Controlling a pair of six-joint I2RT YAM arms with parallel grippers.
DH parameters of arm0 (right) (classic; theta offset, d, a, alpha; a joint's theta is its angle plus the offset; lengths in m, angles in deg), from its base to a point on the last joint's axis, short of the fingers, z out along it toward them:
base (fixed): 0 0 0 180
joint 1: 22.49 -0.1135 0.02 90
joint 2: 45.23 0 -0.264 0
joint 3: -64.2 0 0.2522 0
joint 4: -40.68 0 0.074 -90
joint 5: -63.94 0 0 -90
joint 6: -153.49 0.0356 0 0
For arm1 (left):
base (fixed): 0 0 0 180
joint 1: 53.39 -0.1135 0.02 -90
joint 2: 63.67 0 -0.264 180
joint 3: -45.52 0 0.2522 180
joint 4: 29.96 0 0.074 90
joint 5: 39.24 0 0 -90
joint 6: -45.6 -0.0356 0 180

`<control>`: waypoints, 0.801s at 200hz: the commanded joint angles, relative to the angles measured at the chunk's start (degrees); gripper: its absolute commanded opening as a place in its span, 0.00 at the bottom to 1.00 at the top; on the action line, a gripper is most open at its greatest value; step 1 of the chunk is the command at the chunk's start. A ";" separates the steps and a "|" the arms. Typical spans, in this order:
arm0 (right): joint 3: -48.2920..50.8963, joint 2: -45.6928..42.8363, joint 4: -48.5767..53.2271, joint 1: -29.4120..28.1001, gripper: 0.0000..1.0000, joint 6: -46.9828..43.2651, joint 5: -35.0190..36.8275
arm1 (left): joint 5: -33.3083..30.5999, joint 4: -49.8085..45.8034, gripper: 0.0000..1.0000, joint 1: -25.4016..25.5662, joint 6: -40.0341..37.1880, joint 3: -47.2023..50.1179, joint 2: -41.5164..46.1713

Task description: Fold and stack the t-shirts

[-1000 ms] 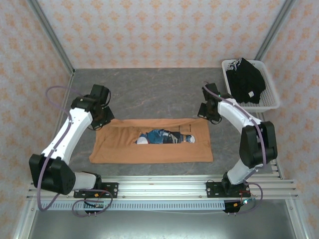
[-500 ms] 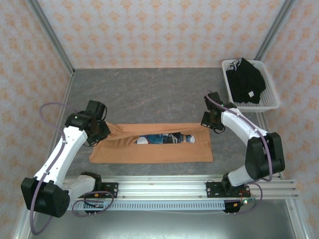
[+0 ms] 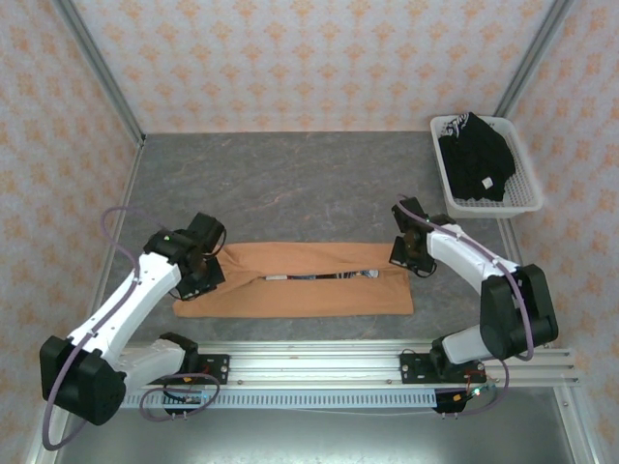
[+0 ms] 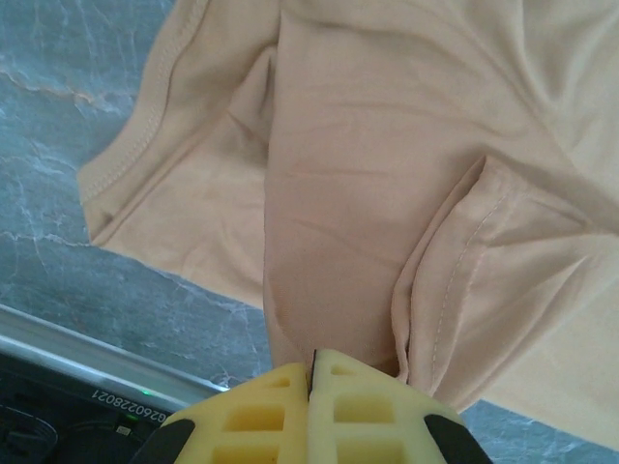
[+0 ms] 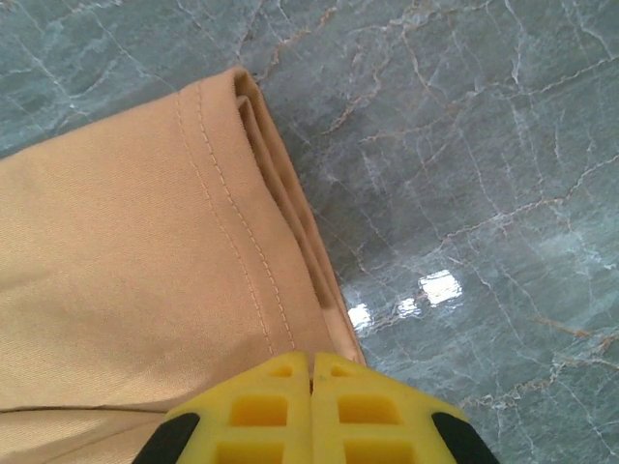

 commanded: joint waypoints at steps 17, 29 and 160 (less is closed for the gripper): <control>0.70 -0.49 2.29 -0.37 0.05 1.21 2.05 | -0.50 -2.69 0.00 2.45 3.56 1.60 1.55; 0.73 -1.14 2.83 -0.35 0.17 1.58 2.51 | -0.08 -2.36 0.00 2.98 3.99 1.77 1.56; -0.37 4.29 -3.85 -1.63 0.21 5.19 -4.30 | 2.01 -1.01 0.00 11.39 12.03 -2.69 -0.70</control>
